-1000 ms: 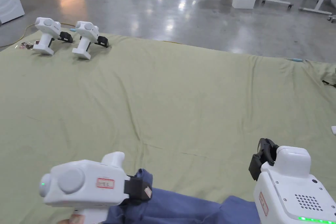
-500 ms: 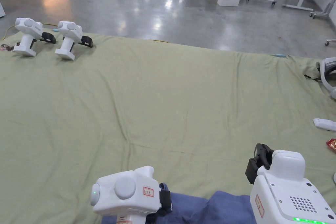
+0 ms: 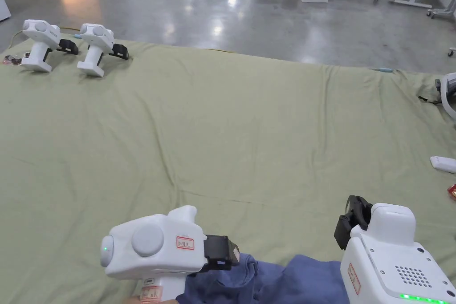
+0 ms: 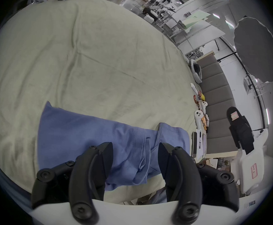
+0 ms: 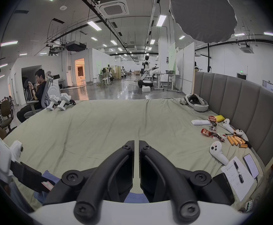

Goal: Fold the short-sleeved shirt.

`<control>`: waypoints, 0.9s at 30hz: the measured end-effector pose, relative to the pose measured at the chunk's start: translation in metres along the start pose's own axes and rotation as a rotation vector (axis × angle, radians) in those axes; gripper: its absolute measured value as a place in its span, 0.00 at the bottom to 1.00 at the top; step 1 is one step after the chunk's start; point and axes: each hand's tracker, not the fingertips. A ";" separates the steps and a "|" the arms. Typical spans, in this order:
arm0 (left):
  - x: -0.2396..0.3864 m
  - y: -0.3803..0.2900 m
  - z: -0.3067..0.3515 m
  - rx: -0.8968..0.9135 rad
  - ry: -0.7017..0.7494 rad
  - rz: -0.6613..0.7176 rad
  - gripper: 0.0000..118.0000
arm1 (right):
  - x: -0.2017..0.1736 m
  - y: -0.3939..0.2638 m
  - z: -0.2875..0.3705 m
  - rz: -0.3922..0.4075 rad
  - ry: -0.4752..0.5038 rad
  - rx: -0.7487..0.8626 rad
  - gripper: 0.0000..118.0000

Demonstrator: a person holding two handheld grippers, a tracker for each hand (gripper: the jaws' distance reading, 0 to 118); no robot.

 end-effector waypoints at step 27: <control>0.005 -0.057 -0.070 -0.210 0.009 -0.133 0.18 | 0.015 -0.014 0.002 -0.045 -0.025 -0.062 0.06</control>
